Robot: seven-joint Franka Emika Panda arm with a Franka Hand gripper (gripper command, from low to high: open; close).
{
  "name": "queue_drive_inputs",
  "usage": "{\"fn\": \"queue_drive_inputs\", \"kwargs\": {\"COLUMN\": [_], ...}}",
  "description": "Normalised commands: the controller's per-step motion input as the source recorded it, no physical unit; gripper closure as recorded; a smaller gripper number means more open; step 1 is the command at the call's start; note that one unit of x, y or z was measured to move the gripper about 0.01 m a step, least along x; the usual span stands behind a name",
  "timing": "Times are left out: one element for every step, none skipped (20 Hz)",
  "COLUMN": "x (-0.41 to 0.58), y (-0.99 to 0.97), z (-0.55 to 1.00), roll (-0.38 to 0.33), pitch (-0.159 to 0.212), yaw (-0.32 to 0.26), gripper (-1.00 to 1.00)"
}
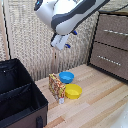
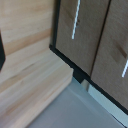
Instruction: Locate and clasp the grip of the topmost drawer. Steadily and circumspectly yank the drawer open. Discover and seize the nutrition bar using your clamp. Deposit the nutrition bar in the accessible drawer. Unclench the nutrition bar.
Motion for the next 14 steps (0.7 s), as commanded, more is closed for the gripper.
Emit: {"fn": "queue_drive_inputs", "kwargs": {"x": [-0.357, -0.346, -0.329, -0.203, -0.120, -0.069, -0.037, 0.000, 0.000, 0.000, 0.000, 0.000, 0.000, 0.000], "y": [-0.45, -0.49, -0.52, -0.61, -0.66, -0.68, -0.68, -0.69, -0.70, -0.72, -0.73, -0.75, -0.75, -0.74], "z": [0.38, 0.35, 0.32, 0.24, 0.21, 0.17, 0.15, 0.14, 0.09, 0.07, 0.07, 0.05, 0.04, 0.05], "roll": [-0.210, -0.191, -0.178, -0.128, -0.093, -0.074, -0.063, -0.055, -0.049, -0.060, -0.060, -0.064, -0.066, -0.071], "pitch": [-0.105, -0.100, -0.093, -0.083, -0.075, -0.069, -0.064, -0.057, -0.039, -0.014, -0.003, 0.000, 0.000, 0.000], "yaw": [0.142, 0.140, 0.137, 0.141, 0.146, 0.152, 0.158, 0.156, 0.156, 0.145, 0.137, 0.129, 0.129, 0.130], "gripper": [-1.00, -1.00, -1.00, -1.00, -1.00, -1.00, -1.00, -1.00, -1.00, -1.00, -1.00, -1.00, -1.00, -1.00]}}
